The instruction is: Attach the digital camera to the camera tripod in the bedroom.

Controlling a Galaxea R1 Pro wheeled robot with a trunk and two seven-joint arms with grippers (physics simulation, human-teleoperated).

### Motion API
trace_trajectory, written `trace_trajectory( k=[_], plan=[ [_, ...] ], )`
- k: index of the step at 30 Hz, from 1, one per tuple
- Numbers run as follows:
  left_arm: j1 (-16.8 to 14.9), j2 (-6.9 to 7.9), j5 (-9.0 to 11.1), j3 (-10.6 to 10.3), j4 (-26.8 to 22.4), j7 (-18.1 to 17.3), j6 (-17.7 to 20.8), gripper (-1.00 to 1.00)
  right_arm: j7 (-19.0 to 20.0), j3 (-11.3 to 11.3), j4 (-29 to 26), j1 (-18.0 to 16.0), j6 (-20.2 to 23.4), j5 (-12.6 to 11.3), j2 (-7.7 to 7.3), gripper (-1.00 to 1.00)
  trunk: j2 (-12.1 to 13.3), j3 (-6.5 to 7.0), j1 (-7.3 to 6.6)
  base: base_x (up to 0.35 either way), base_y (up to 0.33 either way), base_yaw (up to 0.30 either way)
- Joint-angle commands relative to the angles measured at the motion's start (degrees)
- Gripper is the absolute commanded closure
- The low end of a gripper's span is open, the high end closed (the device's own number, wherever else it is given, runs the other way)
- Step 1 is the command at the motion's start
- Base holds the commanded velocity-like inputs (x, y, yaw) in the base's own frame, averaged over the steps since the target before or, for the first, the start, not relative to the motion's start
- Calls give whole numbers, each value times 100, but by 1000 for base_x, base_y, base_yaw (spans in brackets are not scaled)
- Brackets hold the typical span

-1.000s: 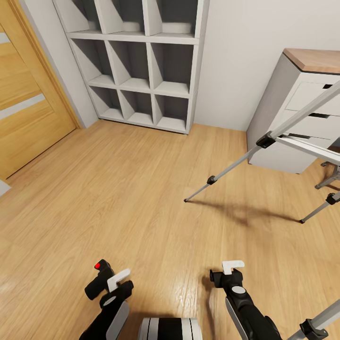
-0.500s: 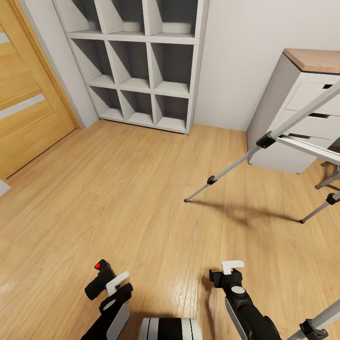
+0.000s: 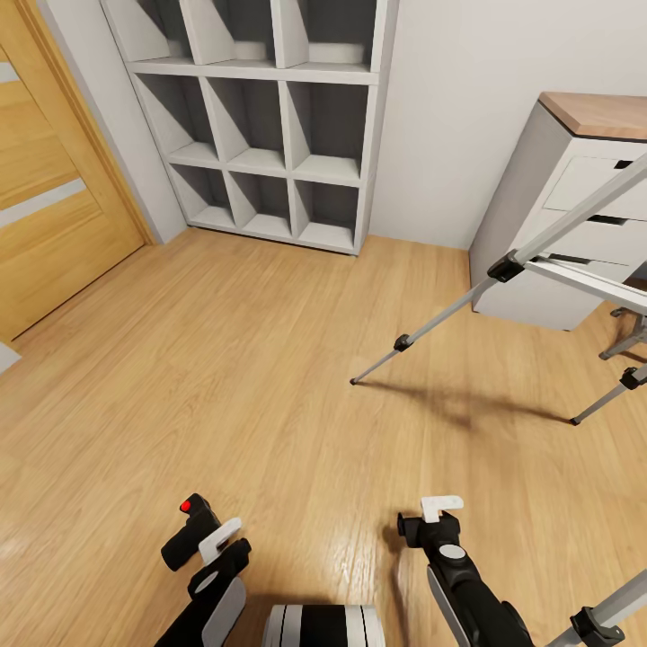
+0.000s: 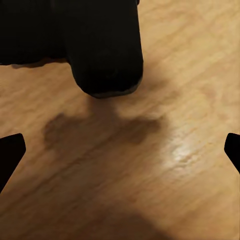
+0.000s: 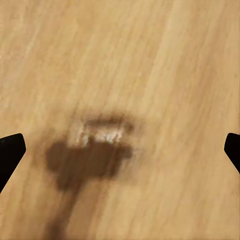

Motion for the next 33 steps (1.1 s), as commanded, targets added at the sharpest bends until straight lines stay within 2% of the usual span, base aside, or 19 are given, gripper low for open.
trace_trajectory(
  k=[1,11,33],
  plan=[
    [-4,1,62,-15,0,18,-39,-100,-32,16,-9,-1,40,14,-1,-100,-1,-4,-1,0,0,0],
    [-4,1,67,-15,-5,18,-50,-100,-24,9,32,-1,43,-11,-5,-100,-1,-4,-1,0,0,147],
    [-5,-59,33,-22,-134,18,-46,-100,-41,-3,81,-1,41,26,18,-100,-1,-4,-1,11,0,4]
  ],
)
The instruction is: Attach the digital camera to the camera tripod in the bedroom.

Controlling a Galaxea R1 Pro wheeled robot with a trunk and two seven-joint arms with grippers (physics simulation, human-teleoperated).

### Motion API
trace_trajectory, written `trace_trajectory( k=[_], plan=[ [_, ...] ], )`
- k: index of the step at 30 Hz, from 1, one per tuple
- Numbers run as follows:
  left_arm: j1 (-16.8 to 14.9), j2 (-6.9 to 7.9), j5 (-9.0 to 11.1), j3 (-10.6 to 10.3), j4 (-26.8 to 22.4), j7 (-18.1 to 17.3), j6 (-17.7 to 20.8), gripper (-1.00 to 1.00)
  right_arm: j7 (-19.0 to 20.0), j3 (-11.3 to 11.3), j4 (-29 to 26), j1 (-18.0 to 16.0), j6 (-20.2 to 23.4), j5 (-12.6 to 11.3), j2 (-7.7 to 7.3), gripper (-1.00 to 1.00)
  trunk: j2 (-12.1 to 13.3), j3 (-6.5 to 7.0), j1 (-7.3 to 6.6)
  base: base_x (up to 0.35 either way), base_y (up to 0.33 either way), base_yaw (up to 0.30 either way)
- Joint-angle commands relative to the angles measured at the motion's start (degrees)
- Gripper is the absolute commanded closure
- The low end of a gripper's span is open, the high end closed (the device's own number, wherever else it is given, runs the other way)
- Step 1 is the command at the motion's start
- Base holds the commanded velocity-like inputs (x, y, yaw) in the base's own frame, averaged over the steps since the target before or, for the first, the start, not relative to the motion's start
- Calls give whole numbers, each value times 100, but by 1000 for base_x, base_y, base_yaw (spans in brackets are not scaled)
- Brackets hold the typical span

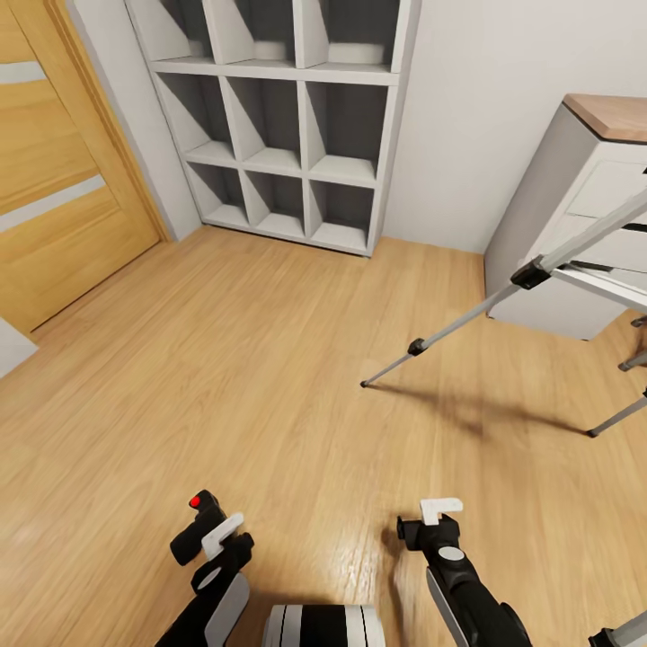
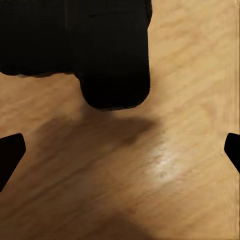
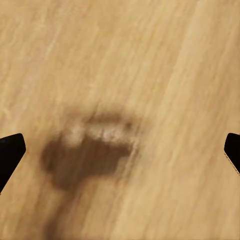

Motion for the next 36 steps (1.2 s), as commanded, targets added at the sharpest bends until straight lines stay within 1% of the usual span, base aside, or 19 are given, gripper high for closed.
trace_trajectory(
  k=[1,8,30,36],
  plan=[
    [-1,2,60,-16,-2,19,-38,-100,-32,16,-7,-1,41,17,-4,-100,-1,-4,1,218,0,0],
    [-1,7,66,-19,15,19,-40,-100,-32,17,-2,-1,38,20,-12,-100,-1,-4,1,154,0,0],
    [-4,16,95,-17,70,19,-52,-100,-31,23,-1,-1,38,24,-25,-100,-1,-4,1,10,0,0],
    [-2,21,100,-13,80,24,-58,-100,-30,29,-1,-1,38,29,-26,-100,-1,-4,1,159,0,0]
  ],
)
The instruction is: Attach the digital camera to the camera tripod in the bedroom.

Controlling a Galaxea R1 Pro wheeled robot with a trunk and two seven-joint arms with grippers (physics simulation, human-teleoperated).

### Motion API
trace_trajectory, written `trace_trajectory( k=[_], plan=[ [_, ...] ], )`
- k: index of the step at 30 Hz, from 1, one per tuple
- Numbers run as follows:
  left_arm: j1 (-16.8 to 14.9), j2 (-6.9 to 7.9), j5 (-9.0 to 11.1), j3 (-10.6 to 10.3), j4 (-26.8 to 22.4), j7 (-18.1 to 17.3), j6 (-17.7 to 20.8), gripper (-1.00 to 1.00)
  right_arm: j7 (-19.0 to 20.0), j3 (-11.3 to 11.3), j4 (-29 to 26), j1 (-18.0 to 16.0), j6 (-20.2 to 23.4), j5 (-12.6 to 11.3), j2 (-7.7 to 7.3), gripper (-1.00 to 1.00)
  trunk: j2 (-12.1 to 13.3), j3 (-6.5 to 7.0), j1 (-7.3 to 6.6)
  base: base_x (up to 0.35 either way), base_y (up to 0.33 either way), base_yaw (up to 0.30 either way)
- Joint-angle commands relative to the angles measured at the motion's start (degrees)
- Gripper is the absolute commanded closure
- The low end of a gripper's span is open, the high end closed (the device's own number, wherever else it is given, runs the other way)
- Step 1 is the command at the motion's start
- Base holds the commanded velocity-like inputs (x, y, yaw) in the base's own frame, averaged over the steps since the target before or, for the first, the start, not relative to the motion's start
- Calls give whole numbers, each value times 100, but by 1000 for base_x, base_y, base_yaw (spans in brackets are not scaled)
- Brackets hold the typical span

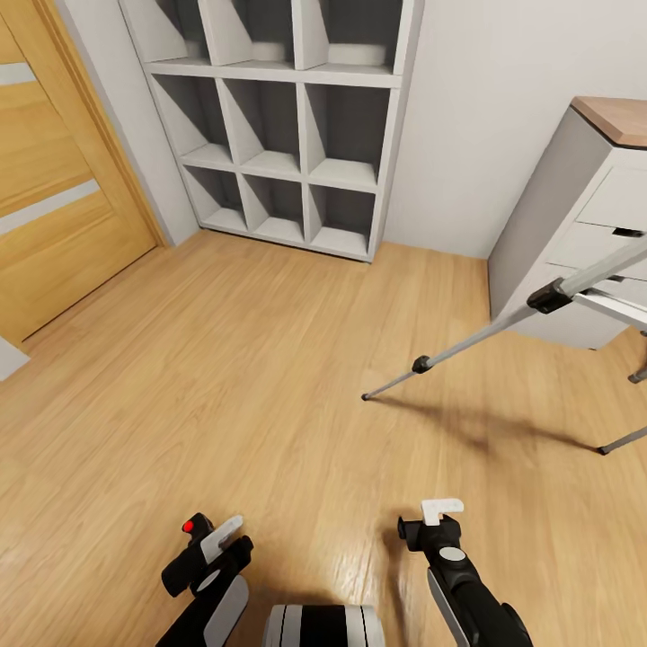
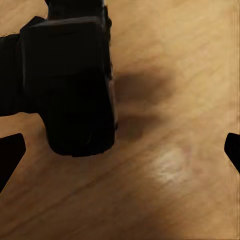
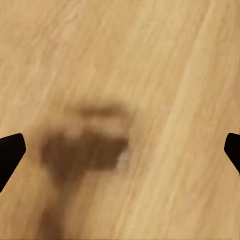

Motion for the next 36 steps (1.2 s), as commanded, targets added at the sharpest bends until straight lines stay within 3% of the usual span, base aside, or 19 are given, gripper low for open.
trace_trajectory(
  k=[1,12,20,29,36],
  plan=[
    [-3,2,61,-15,2,19,-39,-100,-32,17,-9,-1,42,17,-2,-100,-1,-4,2,256,0,0],
    [-1,22,294,-8,26,21,-44,-100,-29,22,-9,-1,36,18,-1,-100,-1,-4,2,104,0,0],
    [0,89,783,17,55,57,-52,-100,-28,22,-9,-1,28,18,-2,-100,-1,-4,2,6,0,0],
    [-3,209,1190,342,62,88,-53,-100,-25,22,-9,-1,24,18,-2,-100,-1,-4,2,0,0,0],
    [0,233,1252,419,58,91,-53,-100,-25,25,-9,-1,24,18,-2,-100,-1,-4,2,0,0,0]
  ],
)
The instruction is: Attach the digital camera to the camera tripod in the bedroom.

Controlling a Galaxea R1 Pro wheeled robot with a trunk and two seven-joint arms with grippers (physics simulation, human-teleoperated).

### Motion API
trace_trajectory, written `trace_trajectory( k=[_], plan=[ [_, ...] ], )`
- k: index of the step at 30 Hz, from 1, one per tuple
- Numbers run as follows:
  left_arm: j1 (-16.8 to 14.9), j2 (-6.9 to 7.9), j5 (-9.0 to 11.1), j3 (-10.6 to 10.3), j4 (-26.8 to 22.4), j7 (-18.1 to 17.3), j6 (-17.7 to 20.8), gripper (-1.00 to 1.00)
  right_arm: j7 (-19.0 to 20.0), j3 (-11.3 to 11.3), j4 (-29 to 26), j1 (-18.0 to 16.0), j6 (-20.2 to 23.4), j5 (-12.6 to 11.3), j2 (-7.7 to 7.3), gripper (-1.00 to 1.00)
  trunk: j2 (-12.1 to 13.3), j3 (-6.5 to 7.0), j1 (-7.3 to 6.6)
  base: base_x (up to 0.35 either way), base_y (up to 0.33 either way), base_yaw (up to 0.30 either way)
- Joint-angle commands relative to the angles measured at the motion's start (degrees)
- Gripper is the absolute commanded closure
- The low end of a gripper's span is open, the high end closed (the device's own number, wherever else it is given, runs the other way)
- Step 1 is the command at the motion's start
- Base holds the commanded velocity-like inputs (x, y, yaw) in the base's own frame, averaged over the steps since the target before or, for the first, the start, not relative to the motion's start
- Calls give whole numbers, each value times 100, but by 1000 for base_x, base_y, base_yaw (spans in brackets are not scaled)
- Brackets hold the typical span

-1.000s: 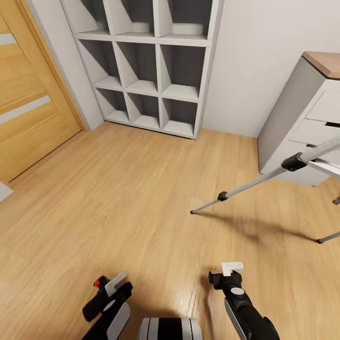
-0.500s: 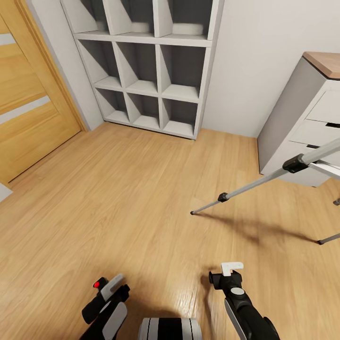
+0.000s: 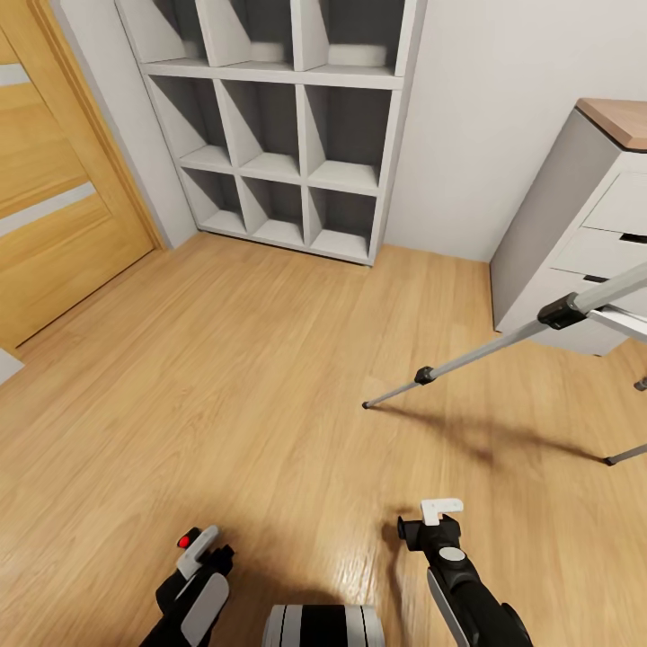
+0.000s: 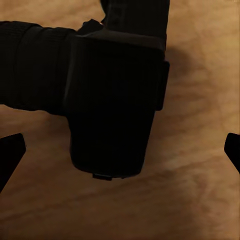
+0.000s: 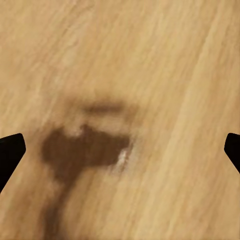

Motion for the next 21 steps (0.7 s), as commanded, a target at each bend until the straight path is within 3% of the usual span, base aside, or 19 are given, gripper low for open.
trace_trajectory(
  k=[1,21],
  plan=[
    [-1,4,64,11,-5,2,-37,-100,-32,19,-9,-1,42,17,-2,-100,-1,-4,-1,0,0,0],
    [0,167,77,-37,55,-93,-20,-100,-51,22,9,5,20,51,33,-100,-1,-4,-1,0,0,0]
  ],
)
